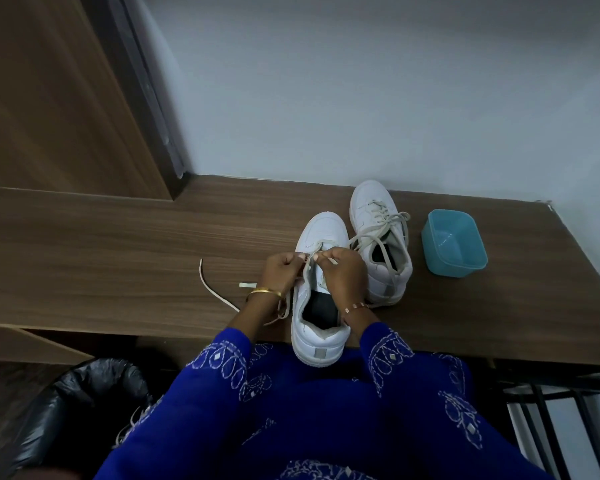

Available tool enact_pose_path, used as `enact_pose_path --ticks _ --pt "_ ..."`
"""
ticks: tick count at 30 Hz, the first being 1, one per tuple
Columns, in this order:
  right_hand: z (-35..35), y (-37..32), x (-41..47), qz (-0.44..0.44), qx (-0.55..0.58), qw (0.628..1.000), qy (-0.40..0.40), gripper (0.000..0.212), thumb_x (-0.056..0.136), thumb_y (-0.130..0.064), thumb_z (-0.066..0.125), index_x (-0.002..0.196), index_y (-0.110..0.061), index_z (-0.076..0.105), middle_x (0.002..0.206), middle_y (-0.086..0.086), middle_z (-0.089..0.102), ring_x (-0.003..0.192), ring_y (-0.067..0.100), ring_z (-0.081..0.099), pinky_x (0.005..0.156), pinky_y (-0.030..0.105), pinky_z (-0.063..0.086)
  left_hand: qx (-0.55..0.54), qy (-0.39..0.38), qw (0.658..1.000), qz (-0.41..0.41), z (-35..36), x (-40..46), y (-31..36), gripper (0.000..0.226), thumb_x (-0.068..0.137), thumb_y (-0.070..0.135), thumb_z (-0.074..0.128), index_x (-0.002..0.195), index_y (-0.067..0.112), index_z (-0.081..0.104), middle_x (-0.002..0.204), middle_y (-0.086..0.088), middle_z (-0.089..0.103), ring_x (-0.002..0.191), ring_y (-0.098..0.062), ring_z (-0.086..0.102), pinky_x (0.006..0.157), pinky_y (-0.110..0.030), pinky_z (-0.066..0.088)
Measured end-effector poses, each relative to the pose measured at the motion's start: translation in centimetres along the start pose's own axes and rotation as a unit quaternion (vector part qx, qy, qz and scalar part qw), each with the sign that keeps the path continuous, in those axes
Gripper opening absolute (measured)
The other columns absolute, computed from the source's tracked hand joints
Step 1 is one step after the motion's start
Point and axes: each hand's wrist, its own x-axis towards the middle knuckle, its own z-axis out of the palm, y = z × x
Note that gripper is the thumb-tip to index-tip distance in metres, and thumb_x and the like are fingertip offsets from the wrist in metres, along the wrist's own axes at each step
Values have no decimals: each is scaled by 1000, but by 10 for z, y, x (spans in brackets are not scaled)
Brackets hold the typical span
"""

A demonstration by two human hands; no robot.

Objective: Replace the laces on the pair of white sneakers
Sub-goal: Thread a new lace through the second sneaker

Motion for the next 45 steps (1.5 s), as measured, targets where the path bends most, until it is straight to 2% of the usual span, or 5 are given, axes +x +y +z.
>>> enact_pose_path --ticks 20,26,34,41,45 --pt "-29 21 -36 -311 -392 866 -5 38 41 2 84 59 -13 54 51 2 52 36 13 48 34 16 30 -446 186 873 -62 -53 14 63 39 102 22 21 80 4 47 62 -6 60 47 -18 60 52 -29 51" --pt "-31 22 -34 -300 -362 883 -8 40 43 4 85 62 -11 53 48 3 51 34 14 48 33 19 27 -180 451 865 129 -104 28 59 23 94 15 36 73 20 43 63 1 42 55 -12 37 60 -32 33" --pt "-31 21 -35 -277 -368 887 -32 42 40 3 86 61 -12 53 47 1 50 35 11 46 37 17 19 451 101 878 124 -32 3 20 24 86 20 53 106 13 64 108 -14 61 101 -33 56 81 -37 46" --pt "-34 18 -36 -279 -363 889 -21 42 38 3 87 61 -12 55 47 2 51 35 11 48 39 16 18 531 79 827 167 -10 -6 16 26 90 32 53 100 13 68 102 -12 62 96 -31 57 77 -34 43" --pt "-33 19 -34 -265 -341 902 -34 42 40 5 85 62 -12 54 47 1 51 36 10 48 39 17 19 353 173 910 133 -28 -3 26 27 90 26 56 92 4 70 87 -20 69 87 -35 63 67 -29 41"
